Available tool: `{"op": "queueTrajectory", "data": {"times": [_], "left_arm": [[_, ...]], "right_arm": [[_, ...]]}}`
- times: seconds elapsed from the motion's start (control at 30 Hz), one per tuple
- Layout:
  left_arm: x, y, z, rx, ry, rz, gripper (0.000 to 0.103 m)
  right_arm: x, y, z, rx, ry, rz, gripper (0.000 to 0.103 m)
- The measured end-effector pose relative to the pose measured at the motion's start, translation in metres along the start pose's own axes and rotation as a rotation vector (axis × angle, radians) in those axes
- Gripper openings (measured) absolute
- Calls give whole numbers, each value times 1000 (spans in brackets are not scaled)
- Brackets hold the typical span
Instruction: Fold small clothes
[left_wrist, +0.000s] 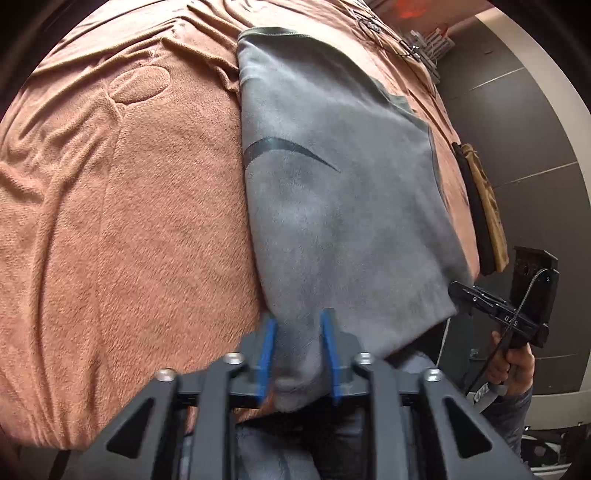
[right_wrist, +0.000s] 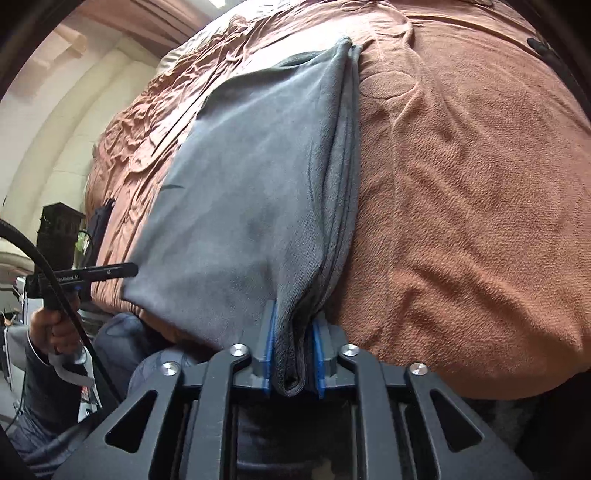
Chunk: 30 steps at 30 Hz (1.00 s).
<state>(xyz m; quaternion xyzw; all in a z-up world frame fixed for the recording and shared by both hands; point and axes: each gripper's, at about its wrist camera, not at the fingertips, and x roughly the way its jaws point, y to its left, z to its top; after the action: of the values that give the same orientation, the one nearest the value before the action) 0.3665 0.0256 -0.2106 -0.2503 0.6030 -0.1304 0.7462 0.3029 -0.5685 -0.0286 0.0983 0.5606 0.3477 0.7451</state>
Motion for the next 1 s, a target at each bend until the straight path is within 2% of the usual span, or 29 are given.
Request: {"op": "queueTrajectory", "data": {"times": [0.03, 0.07, 0.1, 0.2, 0.6, 0.8, 1.0], "left_arm": [[0, -1, 2, -7, -15, -8, 53], [-1, -1, 6, -10, -37, -8, 58], [-1, -1, 10, -11, -51, -7, 58], [3, 1, 24, -40, -75, -34, 58], [18, 17, 73, -105, -127, -50, 58], [23, 31, 97, -127, -145, -59, 56], [21, 43, 121, -149, -178, -80, 50]], "right_arm": [[-2, -1, 2, 5, -15, -5, 42], [-5, -4, 5, 11, -33, -9, 63], [-8, -5, 8, 19, -56, -7, 68], [-8, -13, 17, 48, -79, 28, 68], [21, -51, 61, 135, -109, 134, 68], [43, -59, 92, 143, -110, 150, 68], [66, -64, 120, 144, -99, 178, 56]]}}
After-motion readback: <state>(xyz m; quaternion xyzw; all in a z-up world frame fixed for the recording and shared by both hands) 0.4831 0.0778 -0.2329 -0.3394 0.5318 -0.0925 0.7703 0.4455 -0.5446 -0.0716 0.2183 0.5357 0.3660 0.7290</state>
